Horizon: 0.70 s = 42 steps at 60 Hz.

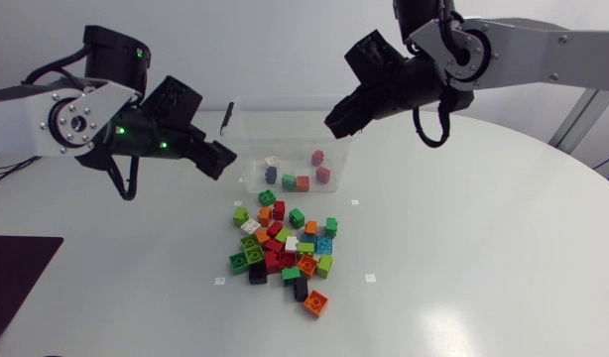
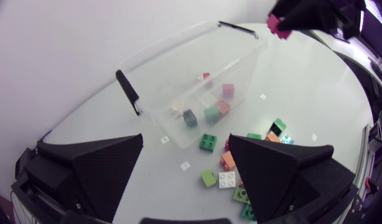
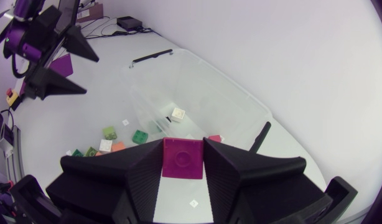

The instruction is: Place the duplo bricks in the container

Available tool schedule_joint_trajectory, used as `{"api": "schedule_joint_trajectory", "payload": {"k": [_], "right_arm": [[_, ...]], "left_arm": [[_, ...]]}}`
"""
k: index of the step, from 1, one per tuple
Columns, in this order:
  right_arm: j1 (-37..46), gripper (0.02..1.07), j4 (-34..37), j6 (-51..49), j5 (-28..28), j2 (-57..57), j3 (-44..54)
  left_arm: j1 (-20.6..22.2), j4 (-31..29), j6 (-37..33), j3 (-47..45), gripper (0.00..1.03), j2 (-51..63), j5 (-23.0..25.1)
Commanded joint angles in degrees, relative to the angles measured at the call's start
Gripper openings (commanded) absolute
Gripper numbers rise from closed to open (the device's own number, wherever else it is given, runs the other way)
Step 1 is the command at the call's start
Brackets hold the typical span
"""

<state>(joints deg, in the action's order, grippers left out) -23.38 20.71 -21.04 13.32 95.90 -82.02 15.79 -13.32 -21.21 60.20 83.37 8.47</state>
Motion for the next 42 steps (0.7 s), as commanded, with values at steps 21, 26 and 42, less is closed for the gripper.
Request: {"api": "schedule_joint_trajectory", "payload": {"k": [21, 26, 42], "right_arm": [[1.1, 0.28, -5.8, 4.3, -0.8, 10.8, -9.6], [0.6, 0.29, -6.6, 4.7, -1.1, 11.9, -10.5], [0.1, 0.29, -6.6, 5.0, -3.0, 18.7, -17.5]], "left_arm": [[2.9, -1.2, -10.3, -12.6, 0.95, -1.6, 2.2], [3.0, -1.6, -12.1, -13.9, 0.95, -1.6, 2.3], [3.5, -5.2, -18.7, -16.4, 0.95, 1.5, 2.9]]}}
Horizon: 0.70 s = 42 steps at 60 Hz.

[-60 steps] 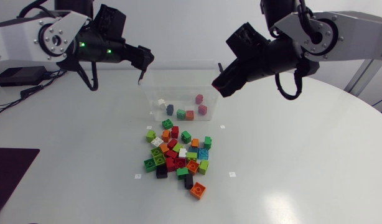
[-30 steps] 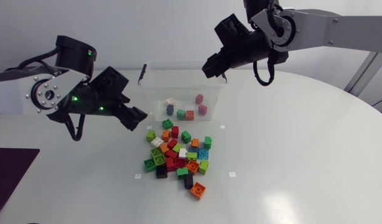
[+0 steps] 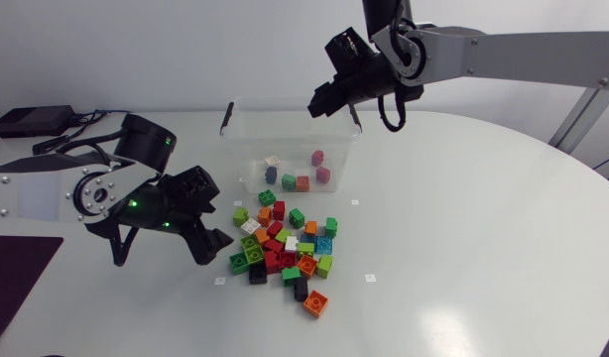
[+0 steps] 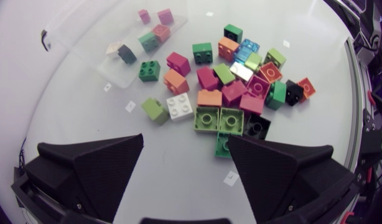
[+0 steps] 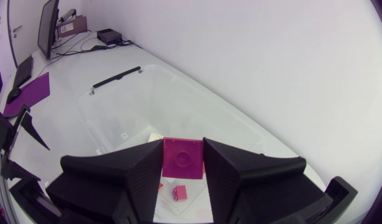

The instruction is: Place the duplo bricks in the container

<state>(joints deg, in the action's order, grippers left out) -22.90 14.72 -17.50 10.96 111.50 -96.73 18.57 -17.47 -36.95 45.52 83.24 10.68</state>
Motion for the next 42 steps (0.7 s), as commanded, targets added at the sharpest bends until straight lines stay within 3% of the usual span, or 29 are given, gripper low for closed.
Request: {"api": "schedule_joint_trajectory", "payload": {"k": [1, 10, 11, 12, 16, 18, 33, 42], "right_arm": [[-0.4, 0.29, -0.6, 1.4, -0.7, 3.5, -3.2], [0.0, 0.34, -0.1, 2.1, -1.1, 7.5, -7.9], [0.0, 0.45, 0.1, 2.2, -1.5, 8.0, -8.5], [0.0, 0.48, 0.2, 2.2, -1.6, 8.1, -8.7], [0.0, 0.92, 1.0, 2.7, -1.9, 8.5, -9.6], [-0.1, 1.02, 1.1, 2.9, -2.0, 8.0, -9.5], [-0.6, 1.02, 1.9, 2.7, -2.0, 0.8, -4.6], [-0.7, 1.02, 2.9, 2.6, -1.9, -6.4, 2.1]], "left_arm": [[0.9, -1.2, -3.1, -1.9, 0.94, 1.9, 0.7], [1.9, -1.6, -4.1, -2.9, 0.93, 3.7, 0.7], [2.3, -1.6, -4.4, -3.2, 0.93, 4.1, 0.7], [2.3, -1.6, -4.4, -3.2, 0.93, 4.3, 0.7], [3.1, -1.5, -4.5, -3.4, 0.93, 6.1, 0.7], [3.6, -1.4, -4.6, -3.3, 0.93, 7.3, 0.7], [5.4, 0.8, -4.3, -2.7, 0.93, 11.2, 1.3], [5.2, 1.8, -4.2, -1.6, 0.81, 13.7, 1.7]]}}
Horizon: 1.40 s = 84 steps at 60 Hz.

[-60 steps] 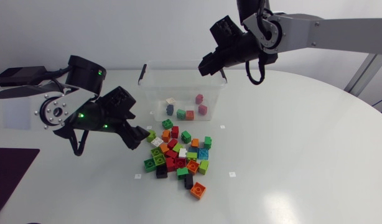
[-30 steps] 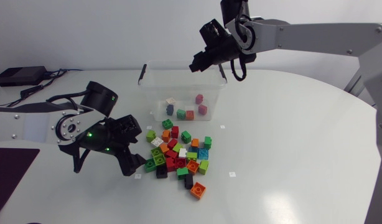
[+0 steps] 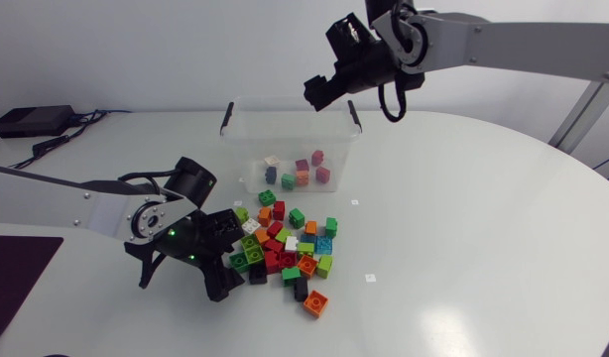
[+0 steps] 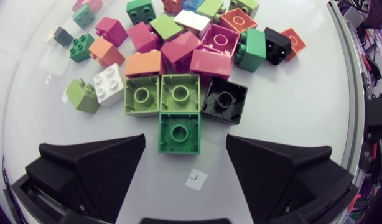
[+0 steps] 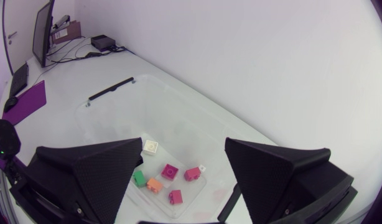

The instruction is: Place the duplo bricks in the container

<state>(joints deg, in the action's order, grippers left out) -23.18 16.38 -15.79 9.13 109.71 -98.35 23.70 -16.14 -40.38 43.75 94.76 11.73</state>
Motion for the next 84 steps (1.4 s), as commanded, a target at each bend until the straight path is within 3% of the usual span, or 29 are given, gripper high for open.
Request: {"api": "schedule_joint_trajectory", "payload": {"k": [1, 5, 17, 21, 23, 37, 51, 67, 84], "right_arm": [[-0.6, 1.02, 1.5, 0.9, 0.0, -5.5, 4.5], [-1.0, 1.02, 3.1, 0.7, 0.3, -9.2, 7.9], [-3.1, 1.02, 5.8, 0.1, 1.2, -21.6, 21.4], [-3.8, 1.02, 6.4, -0.2, 1.2, -26.0, 26.6], [-4.2, 1.02, 6.9, -0.3, 1.2, -27.4, 28.5], [-7.1, 1.02, 10.1, 0.0, 1.2, -36.7, 41.8], [-13.7, 1.02, 11.3, 1.5, -0.1, -38.0, 50.3], [-19.4, 0.99, 12.0, 4.8, -0.8, -31.8, 52.6], [-20.3, 0.99, 12.1, 4.8, -1.1, -23.1, 51.5]], "left_arm": [[0.0, 0.5, -0.8, 0.3, 0.8, 2.3, 0.7], [-0.2, 0.8, -0.8, 0.6, 0.75, 2.8, 1.3], [-0.4, 2.2, -0.5, 1.0, 0.44, 3.6, 3.0], [-0.2, 2.3, -0.4, 1.1, 0.28, 3.7, 3.7], [-0.1, 2.3, -0.4, 1.1, 0.26, 3.7, 3.9], [-0.1, 1.6, -0.2, 0.9, 0.22, 2.4, 4.4], [-1.3, -2.1, -0.2, 0.8, 0.22, -2.7, 4.4], [-3.1, -7.1, 0.0, 1.8, 0.22, -10.5, 4.4], [-4.1, -11.5, 2.9, 6.4, 0.22, -18.0, 4.5]]}}
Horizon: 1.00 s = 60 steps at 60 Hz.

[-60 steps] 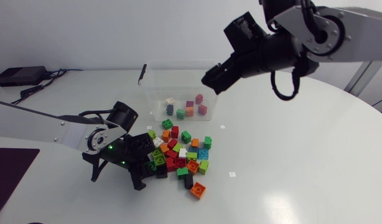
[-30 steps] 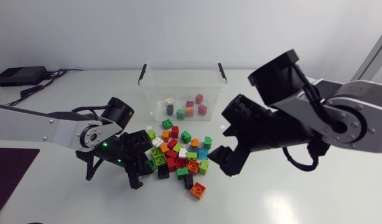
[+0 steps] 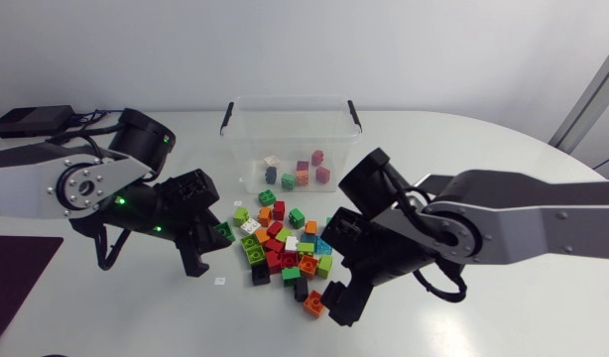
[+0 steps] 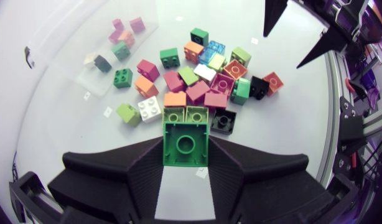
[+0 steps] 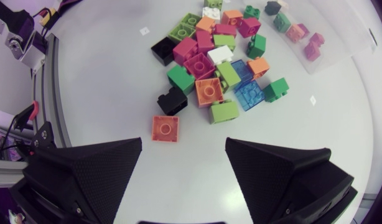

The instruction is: Place the duplo bricks in the container

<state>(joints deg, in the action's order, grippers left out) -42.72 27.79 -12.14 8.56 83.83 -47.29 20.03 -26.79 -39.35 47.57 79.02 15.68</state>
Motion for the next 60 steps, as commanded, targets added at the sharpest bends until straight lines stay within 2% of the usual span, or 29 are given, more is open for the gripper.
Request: {"api": "schedule_joint_trajectory", "payload": {"k": [1, 12, 22, 27, 44, 60], "right_arm": [[-1.0, 0.99, 0.7, 1.2, -0.6, 3.0, 0.4], [-2.0, 0.96, 0.5, 1.2, -0.6, 8.1, -1.8], [-3.6, 0.95, 0.1, 1.7, -1.3, 12.2, -4.0], [-4.3, 0.88, -0.2, 2.3, -1.7, 13.2, -4.7], [-4.8, 0.78, 1.5, 2.3, -2.8, 16.3, -8.2], [-6.0, 0.62, 3.8, 2.6, -4.7, 18.7, -10.4]], "left_arm": [[-0.4, -0.9, 2.0, 2.8, 0.22, -2.4, 0.6], [-0.4, -1.4, 5.2, 6.5, 0.22, -4.2, 1.9], [-1.7, 1.5, 9.7, 10.0, 0.22, -3.6, 2.7], [-1.8, 3.1, 11.9, 11.6, 0.22, -3.1, 2.8], [-2.3, 8.9, 18.4, 17.4, 0.22, 1.7, 3.0], [-3.1, 10.1, 20.4, 20.7, 0.22, 5.0, 3.0]]}}
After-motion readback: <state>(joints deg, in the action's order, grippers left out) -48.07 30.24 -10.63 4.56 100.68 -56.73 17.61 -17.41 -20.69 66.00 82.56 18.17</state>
